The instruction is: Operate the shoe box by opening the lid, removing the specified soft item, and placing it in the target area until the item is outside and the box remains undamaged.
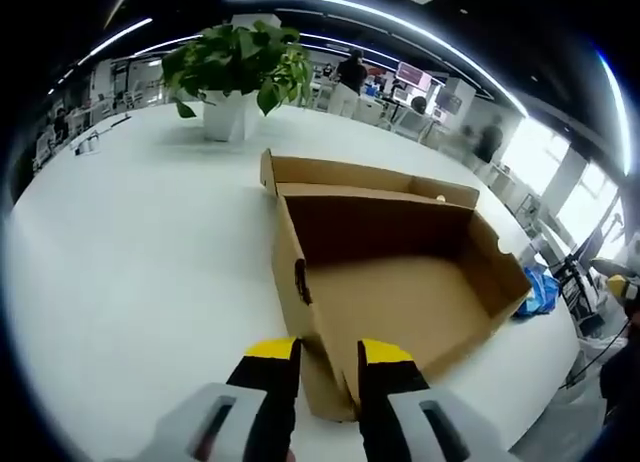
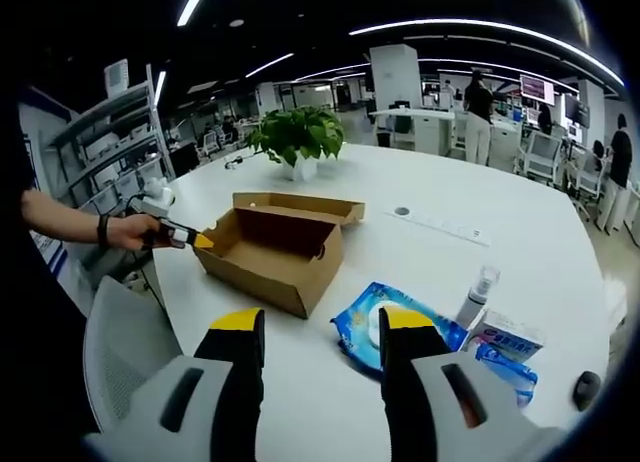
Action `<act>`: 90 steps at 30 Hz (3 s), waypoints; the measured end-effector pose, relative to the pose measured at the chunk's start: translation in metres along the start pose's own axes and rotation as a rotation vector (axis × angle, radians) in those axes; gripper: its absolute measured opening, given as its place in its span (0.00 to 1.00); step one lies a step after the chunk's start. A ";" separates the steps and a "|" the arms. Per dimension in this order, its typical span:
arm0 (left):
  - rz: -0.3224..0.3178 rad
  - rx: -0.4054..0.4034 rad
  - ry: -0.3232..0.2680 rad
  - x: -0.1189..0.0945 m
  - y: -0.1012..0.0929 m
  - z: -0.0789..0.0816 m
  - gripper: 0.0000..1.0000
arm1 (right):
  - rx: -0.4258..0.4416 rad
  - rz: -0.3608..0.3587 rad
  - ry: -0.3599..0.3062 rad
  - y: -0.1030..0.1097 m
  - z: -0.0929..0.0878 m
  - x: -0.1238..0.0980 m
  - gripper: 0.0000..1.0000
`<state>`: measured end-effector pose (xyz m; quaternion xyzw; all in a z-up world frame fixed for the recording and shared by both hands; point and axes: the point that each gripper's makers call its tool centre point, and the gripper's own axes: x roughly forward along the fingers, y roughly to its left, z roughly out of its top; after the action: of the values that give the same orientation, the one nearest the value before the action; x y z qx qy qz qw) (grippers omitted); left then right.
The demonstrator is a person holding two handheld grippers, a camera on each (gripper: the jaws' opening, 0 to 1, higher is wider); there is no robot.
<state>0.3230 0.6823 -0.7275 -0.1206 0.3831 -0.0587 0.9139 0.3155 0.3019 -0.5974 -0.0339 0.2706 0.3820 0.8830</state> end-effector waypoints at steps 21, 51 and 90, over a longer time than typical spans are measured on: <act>-0.032 0.076 0.023 -0.016 -0.004 -0.015 0.16 | -0.001 0.074 -0.003 0.019 0.026 0.063 0.42; -0.019 0.029 0.011 -0.031 -0.007 -0.032 0.14 | 0.095 0.014 0.050 -0.024 0.053 0.196 0.41; -0.011 0.041 0.026 -0.017 0.005 -0.037 0.14 | 0.311 -0.200 0.310 -0.082 0.006 0.277 0.04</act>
<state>0.2849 0.6846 -0.7417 -0.1033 0.3931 -0.0732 0.9107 0.5310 0.4273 -0.7440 0.0177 0.4537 0.2368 0.8589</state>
